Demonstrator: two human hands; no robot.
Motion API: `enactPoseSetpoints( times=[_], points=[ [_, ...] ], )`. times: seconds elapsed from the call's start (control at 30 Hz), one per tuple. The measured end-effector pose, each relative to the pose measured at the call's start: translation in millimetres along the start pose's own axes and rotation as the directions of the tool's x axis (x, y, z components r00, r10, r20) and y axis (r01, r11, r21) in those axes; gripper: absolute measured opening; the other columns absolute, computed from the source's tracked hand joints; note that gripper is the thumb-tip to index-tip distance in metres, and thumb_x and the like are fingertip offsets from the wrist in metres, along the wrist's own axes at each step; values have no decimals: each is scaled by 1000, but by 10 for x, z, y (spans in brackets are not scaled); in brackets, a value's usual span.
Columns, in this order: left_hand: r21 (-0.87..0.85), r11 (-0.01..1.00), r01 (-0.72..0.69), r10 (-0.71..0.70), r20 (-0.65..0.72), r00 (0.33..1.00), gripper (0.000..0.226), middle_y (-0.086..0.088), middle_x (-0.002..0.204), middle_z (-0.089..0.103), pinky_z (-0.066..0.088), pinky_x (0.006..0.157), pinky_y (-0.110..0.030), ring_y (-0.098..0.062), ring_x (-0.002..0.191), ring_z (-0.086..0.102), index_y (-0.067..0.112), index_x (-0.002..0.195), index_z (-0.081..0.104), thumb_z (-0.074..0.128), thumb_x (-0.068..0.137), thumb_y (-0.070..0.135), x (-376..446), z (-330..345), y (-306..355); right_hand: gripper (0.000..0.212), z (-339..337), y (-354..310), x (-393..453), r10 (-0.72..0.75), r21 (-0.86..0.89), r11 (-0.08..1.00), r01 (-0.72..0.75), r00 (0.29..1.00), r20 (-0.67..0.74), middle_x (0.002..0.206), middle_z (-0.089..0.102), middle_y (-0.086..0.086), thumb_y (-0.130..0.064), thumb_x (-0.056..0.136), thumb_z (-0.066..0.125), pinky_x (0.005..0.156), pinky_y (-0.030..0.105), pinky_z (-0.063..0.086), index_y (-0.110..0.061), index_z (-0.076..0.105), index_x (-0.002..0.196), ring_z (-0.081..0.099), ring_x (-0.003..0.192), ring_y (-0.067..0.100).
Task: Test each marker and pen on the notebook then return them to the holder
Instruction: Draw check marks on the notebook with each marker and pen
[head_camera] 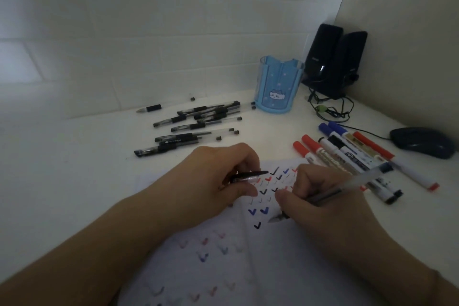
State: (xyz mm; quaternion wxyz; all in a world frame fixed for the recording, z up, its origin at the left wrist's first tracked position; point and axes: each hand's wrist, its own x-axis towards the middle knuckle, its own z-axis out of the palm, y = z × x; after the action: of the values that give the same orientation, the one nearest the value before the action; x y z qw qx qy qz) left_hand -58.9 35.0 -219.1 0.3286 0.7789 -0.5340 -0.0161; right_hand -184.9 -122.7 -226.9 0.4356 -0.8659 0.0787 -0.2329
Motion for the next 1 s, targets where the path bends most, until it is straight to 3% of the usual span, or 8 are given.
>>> enactPoseSetpoints(
  times=[0.17,0.3,0.53,0.63,0.77,0.83,0.9,1.0],
  points=[
    [67,995,-73,74,-4,997,19,18,83,58,42,67,-14,-2,76,53,32,96,57,67,83,42,10,39,-71,34,23,60,7,1,-20,1000,0,1000,15,51,51,15,-18,73,74,42,12,35,-7,48,54,42,42,11],
    [67,992,-106,108,-31,994,19,18,84,58,41,68,-11,2,76,52,30,98,60,67,83,40,20,48,-95,32,11,64,11,-6,-44,999,7,999,35,50,48,17,-17,69,71,42,22,38,-7,45,53,44,45,24],
    [85,990,-111,116,-51,992,20,16,88,60,42,71,-11,3,78,52,27,101,63,68,83,33,27,55,-95,34,-1,39,32,30,-1,1000,-30,1000,9,51,48,17,-9,73,69,44,12,41,-8,43,52,47,45,22],
    [88,992,-89,95,-67,993,22,18,90,61,43,75,-12,1,82,54,29,105,62,70,84,27,24,56,-98,34,-56,-32,34,117,181,977,-112,993,-12,46,54,7,-30,70,73,39,18,40,-7,52,58,44,38,13],
    [106,991,-78,87,-84,993,21,23,88,57,37,75,-5,6,82,52,30,109,61,62,88,30,20,54,-85,33,-173,-81,28,169,453,871,-191,982,91,51,56,7,-43,65,78,37,22,34,-14,64,66,45,43,19],
    [112,990,-81,91,-87,992,21,25,89,54,35,75,-4,10,82,50,30,111,60,55,91,34,21,51,-75,14,-201,-63,42,180,531,822,-205,979,99,57,59,11,-28,72,68,37,21,33,-15,69,70,50,46,23],
    [109,989,-101,111,-97,989,22,26,89,53,35,74,-4,11,81,49,30,112,58,51,93,36,18,49,-66,15,-203,-29,48,195,546,811,-213,977,91,58,62,12,-13,68,53,37,22,33,-16,68,69,51,46,24],
    [82,988,-131,139,-103,985,24,27,90,51,34,74,-5,11,82,48,28,114,58,48,94,37,19,51,-59,13,-184,-39,50,198,546,810,-214,976,89,59,64,13,-11,65,53,40,23,31,-19,64,67,52,44,25]
  ],
)
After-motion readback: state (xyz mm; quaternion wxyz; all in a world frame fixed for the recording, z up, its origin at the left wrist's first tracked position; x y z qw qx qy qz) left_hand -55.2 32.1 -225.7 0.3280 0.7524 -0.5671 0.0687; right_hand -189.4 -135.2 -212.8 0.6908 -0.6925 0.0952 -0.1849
